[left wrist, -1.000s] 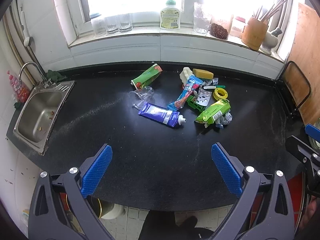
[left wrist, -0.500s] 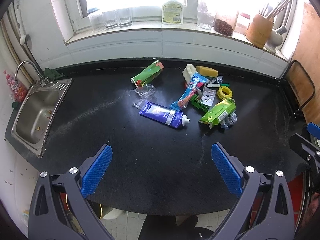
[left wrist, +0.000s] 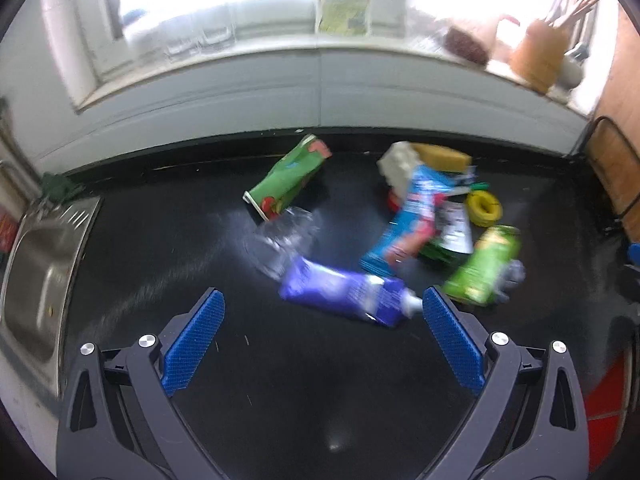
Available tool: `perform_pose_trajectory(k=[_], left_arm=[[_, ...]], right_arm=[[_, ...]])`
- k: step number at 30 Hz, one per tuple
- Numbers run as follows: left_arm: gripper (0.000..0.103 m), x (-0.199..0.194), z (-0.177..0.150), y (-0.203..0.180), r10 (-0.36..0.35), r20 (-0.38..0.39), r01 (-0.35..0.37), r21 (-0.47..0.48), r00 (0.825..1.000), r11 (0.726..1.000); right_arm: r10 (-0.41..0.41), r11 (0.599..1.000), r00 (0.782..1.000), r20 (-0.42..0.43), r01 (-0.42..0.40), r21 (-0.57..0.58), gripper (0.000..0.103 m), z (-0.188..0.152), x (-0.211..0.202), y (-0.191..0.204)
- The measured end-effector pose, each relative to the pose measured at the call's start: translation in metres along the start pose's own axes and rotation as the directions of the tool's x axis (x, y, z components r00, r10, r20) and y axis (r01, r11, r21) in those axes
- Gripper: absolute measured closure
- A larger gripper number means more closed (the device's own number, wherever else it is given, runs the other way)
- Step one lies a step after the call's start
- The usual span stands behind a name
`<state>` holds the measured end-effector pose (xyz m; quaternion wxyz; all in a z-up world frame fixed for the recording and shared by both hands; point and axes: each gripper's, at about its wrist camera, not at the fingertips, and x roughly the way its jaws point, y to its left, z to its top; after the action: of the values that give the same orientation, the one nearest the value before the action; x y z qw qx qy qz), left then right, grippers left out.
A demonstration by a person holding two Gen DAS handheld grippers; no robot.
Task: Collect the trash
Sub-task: 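Grasp the clear plastic cup with the left tool while the right tool grasps the yellow tape roll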
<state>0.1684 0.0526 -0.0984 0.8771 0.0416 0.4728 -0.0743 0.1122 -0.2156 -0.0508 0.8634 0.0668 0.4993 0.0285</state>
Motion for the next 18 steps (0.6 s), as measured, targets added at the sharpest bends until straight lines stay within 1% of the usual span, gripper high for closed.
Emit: perform_pose_trajectory(k=[3, 5, 7, 8, 9, 11, 12, 14, 16, 17, 18], left_arm=[[0.006, 0.046, 0.013, 0.021, 0.014, 0.003, -0.014, 0.048, 1.0, 0.999], [0.006, 0.077, 0.019, 0.033, 0.018, -0.02, -0.017, 0.066, 1.0, 0.998], [0.007, 0.1, 0.022, 0.043, 0.005, -0.03, -0.002, 0.076, 1.0, 0.997], [0.007, 0.104, 0.023, 0.046, -0.003, -0.036, 0.006, 0.079, 0.999, 0.997], [0.007, 0.117, 0.025, 0.052, -0.023, -0.056, 0.028, 0.085, 0.998, 0.996], [0.007, 0.129, 0.025, 0.054, -0.046, -0.068, 0.052, 0.099, 0.997, 0.994], [0.007, 0.136, 0.026, 0.053, -0.04, -0.077, 0.049, 0.119, 0.996, 0.992], [0.007, 0.143, 0.027, 0.051, -0.037, -0.082, 0.049, 0.145, 0.996, 0.988], [0.007, 0.145, 0.029, 0.05, -0.05, -0.082, 0.062, 0.145, 0.995, 0.987], [0.008, 0.147, 0.03, 0.049, -0.055, -0.083, 0.066, 0.141, 0.995, 0.988], [0.012, 0.147, 0.031, 0.048, -0.057, -0.082, 0.068, 0.137, 0.995, 0.988]], right_arm=[[-0.008, 1.0, 1.0, -0.027, 0.008, -0.003, 0.006, 0.012, 0.039, -0.001], [-0.01, 1.0, 0.999, -0.039, 0.01, -0.008, 0.006, 0.019, 0.062, -0.001], [-0.03, 0.999, 0.998, -0.05, 0.029, -0.013, 0.006, 0.027, 0.085, -0.004], [-0.042, 0.999, 0.998, -0.051, 0.042, -0.017, 0.006, 0.032, 0.096, -0.006], [-0.053, 0.998, 0.997, -0.054, 0.052, -0.021, 0.006, 0.035, 0.105, -0.008], [-0.087, 0.996, 0.993, -0.079, 0.085, -0.029, 0.006, 0.046, 0.128, -0.016], [-0.094, 0.995, 0.991, -0.092, 0.092, -0.034, 0.006, 0.05, 0.139, -0.021], [-0.104, 0.994, 0.987, -0.126, 0.1, -0.042, 0.007, 0.059, 0.161, -0.03], [-0.093, 0.995, 0.982, -0.165, 0.088, -0.041, 0.012, 0.065, 0.182, -0.038], [-0.09, 0.996, 0.979, -0.183, 0.083, -0.046, 0.012, 0.068, 0.192, -0.041], [-0.092, 0.995, 0.976, -0.196, 0.082, -0.057, 0.013, 0.071, 0.202, -0.044]])
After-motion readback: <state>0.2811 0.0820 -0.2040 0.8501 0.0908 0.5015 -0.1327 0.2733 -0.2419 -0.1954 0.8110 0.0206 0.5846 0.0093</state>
